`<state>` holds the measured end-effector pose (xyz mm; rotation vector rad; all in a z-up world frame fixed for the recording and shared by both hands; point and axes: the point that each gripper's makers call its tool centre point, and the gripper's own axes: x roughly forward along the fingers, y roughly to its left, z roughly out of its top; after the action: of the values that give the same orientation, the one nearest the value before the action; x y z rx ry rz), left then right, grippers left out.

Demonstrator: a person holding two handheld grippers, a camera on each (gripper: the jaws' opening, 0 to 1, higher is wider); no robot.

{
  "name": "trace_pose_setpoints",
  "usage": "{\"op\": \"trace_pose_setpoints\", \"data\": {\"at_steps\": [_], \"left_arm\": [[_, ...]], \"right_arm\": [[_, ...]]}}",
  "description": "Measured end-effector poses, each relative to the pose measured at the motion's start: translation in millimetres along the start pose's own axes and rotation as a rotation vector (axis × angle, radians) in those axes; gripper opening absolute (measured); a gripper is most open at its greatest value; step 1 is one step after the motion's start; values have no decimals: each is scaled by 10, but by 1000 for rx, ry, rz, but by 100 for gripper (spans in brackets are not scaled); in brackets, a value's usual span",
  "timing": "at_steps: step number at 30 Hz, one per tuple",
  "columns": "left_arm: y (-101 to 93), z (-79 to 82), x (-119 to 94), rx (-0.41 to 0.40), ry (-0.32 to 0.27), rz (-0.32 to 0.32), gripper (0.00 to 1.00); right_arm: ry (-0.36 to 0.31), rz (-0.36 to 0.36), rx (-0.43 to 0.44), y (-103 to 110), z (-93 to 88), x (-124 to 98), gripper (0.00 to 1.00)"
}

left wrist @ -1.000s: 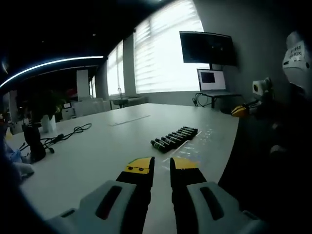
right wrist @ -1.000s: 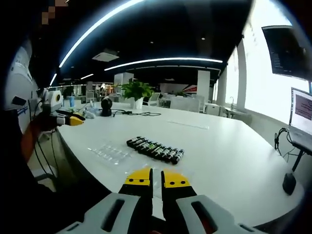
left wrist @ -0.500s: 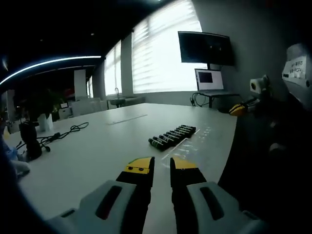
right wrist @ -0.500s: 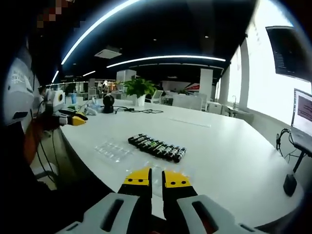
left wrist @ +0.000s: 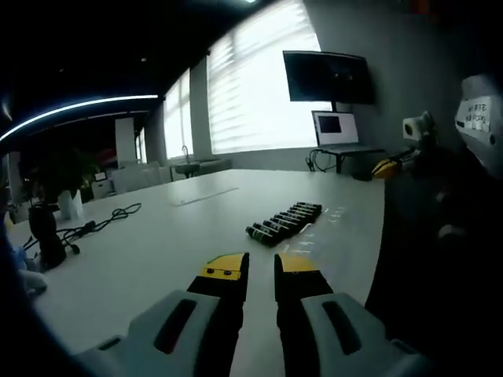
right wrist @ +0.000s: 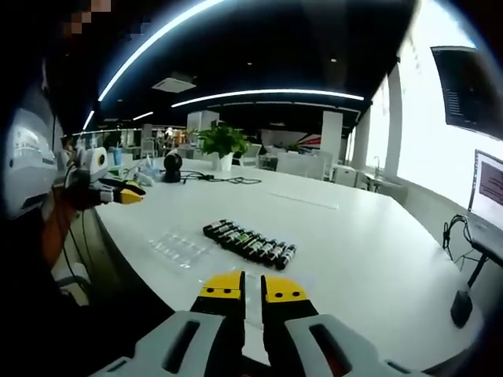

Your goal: Grip medicine bottles put into box

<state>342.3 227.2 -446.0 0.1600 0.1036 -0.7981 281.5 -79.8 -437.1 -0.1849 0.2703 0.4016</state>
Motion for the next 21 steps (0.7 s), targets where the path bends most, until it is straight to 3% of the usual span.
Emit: {"op": "trace_pose_setpoints", "data": {"at_steps": [14, 21], "left_arm": [[59, -59, 12, 0, 0, 2, 7], [136, -103, 5, -11, -7, 11, 8]], "right_arm": [[23, 0, -14, 7, -7, 144, 4], [51, -60, 25, -110, -12, 176, 3]]}}
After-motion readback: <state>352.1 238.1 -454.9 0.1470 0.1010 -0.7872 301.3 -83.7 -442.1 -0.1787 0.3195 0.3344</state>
